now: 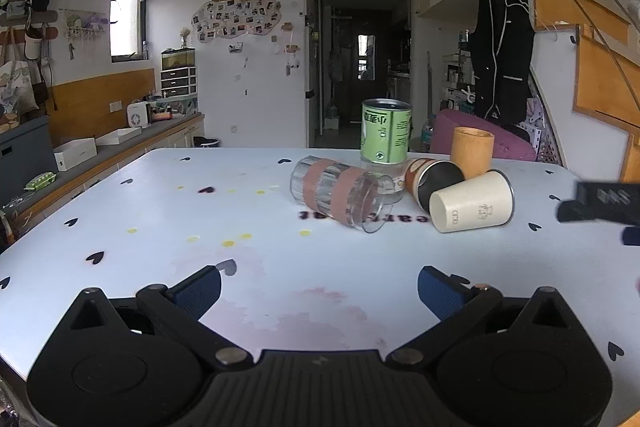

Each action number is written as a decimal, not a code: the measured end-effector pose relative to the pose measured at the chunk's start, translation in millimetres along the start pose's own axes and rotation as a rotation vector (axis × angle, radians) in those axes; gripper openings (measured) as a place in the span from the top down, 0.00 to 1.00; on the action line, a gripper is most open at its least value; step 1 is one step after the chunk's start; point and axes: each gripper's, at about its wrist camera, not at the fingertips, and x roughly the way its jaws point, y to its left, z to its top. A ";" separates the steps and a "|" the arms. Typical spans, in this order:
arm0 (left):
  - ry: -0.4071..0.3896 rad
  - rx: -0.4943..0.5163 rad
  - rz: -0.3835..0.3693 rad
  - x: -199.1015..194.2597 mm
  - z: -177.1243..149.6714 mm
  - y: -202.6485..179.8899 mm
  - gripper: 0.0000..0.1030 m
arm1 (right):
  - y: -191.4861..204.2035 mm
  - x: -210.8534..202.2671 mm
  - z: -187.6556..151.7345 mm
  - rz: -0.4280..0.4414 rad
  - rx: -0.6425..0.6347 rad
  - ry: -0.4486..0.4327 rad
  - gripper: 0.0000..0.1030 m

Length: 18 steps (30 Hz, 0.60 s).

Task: Flip cup upright
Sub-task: 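Reach the right tool to the cream paper cup lying on its side and grasp it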

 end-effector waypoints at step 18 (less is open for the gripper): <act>-0.010 -0.027 0.018 2.5 -0.9 28.4 0.00 | 47.8 139.9 12.7 0.033 0.519 0.205 0.10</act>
